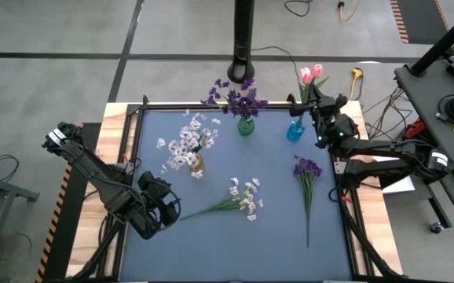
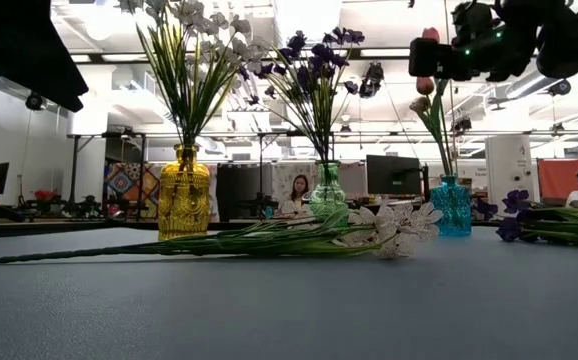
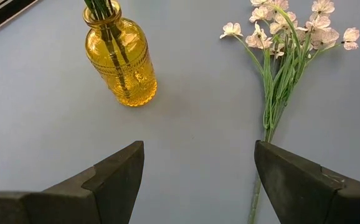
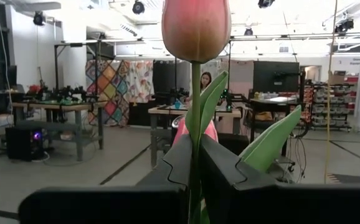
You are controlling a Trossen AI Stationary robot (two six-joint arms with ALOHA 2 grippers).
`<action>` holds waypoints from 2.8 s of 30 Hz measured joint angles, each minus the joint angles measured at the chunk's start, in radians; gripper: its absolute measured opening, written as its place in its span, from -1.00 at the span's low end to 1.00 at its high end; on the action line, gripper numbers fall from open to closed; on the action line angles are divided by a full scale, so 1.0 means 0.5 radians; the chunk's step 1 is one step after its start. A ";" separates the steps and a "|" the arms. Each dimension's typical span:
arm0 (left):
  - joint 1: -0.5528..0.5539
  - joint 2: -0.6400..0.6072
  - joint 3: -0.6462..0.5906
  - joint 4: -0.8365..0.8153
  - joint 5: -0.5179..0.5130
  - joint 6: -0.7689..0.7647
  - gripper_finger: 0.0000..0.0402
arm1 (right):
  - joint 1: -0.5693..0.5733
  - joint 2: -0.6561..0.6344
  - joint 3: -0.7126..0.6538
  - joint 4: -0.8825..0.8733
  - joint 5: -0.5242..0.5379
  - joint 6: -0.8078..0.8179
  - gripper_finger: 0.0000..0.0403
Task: Sort flowers into vase by color
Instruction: Put the pink flower into the blue vase, then put the purple flowers into the green vase
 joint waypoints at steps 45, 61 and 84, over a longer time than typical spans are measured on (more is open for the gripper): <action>-0.001 0.001 0.012 0.265 0.397 0.030 0.42 | 0.869 -0.237 -0.003 -0.746 0.994 0.042 0.46; -0.136 0.083 0.053 0.638 0.536 0.278 0.42 | 1.821 -0.091 -0.002 -1.045 0.120 1.152 0.35; -0.149 0.848 0.975 -0.047 0.317 0.549 0.42 | 1.970 0.899 1.165 -4.414 -1.114 3.419 0.21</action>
